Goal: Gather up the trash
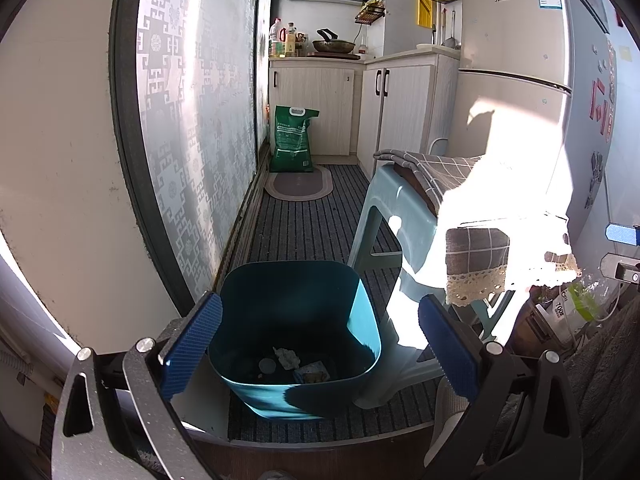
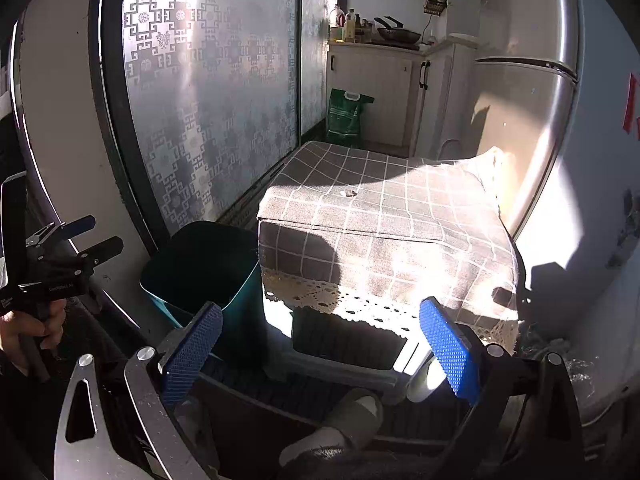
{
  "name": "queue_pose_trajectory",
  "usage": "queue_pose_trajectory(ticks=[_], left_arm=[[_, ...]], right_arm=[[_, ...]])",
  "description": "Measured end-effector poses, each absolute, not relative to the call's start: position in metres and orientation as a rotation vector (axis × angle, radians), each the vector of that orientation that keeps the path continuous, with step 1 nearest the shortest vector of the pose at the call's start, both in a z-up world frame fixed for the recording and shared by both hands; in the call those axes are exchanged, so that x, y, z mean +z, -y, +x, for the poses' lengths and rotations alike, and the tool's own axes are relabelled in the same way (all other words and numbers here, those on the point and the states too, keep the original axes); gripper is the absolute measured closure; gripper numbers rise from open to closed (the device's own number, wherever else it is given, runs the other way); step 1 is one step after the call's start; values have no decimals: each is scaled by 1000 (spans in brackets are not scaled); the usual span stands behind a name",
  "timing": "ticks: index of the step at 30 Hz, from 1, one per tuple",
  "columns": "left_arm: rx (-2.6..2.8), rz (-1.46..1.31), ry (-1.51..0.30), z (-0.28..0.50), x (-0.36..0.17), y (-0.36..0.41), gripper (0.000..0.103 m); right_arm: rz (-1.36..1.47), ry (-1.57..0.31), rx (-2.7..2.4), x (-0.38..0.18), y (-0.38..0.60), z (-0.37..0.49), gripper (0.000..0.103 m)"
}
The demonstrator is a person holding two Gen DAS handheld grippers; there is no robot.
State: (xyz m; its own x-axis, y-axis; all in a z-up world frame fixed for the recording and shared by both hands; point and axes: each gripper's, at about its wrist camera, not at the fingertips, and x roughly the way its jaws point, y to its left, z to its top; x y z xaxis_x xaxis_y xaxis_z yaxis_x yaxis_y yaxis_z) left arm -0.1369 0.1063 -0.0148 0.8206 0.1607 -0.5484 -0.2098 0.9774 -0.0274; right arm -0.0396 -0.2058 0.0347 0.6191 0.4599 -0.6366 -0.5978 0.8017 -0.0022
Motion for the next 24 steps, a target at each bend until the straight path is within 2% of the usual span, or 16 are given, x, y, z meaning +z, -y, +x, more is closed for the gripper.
queue_pose_trajectory(ticks=[24], left_arm=[[192, -83, -577, -137, -16, -106, 3]], right_arm=[[-225, -666, 614, 36, 206, -40, 3]])
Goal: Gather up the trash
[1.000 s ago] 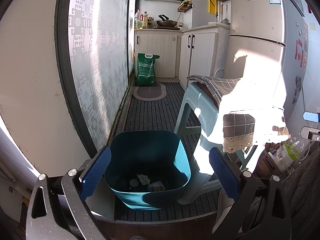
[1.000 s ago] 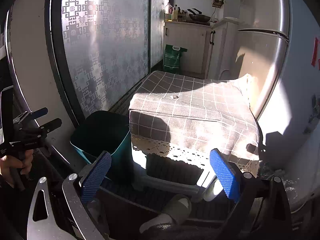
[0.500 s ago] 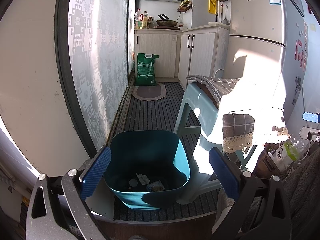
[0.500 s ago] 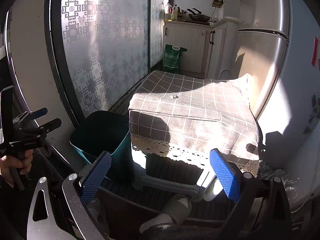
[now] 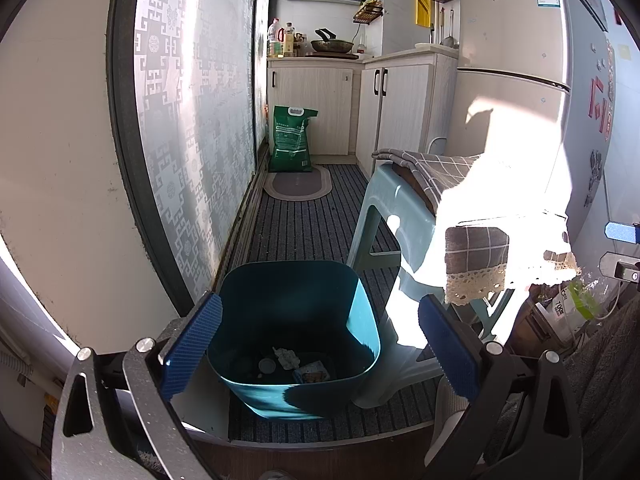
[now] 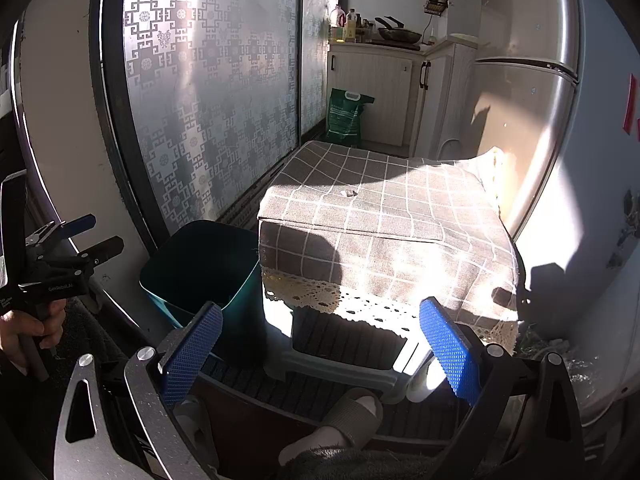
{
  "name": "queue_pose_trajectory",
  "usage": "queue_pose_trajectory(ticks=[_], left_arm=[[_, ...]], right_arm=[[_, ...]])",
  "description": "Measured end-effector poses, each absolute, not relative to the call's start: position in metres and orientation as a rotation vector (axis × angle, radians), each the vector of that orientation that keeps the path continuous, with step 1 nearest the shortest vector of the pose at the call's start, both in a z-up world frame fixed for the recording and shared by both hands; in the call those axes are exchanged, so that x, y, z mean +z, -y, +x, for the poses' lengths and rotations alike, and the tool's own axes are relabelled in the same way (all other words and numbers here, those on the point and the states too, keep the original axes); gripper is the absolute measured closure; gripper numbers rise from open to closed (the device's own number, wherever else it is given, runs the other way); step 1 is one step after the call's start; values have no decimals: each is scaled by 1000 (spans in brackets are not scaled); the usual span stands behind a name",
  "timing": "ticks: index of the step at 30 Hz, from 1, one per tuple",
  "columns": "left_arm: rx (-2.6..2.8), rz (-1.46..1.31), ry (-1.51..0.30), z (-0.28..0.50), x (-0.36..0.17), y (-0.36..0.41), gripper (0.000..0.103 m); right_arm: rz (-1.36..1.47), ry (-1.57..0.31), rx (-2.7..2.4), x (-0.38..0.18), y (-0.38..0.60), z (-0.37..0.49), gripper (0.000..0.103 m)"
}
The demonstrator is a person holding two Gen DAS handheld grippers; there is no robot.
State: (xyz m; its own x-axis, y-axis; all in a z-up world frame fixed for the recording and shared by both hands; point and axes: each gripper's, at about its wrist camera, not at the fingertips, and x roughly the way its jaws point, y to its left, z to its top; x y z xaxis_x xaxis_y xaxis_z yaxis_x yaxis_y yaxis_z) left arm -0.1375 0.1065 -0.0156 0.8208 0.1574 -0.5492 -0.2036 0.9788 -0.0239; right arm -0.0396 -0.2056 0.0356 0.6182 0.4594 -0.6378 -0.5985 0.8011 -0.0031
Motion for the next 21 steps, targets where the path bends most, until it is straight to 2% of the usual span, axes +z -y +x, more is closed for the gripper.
queue_pose_trajectory(ticks=[21], left_arm=[[184, -86, -597, -136, -19, -112, 3]], right_arm=[[-226, -667, 614, 37, 205, -40, 3]])
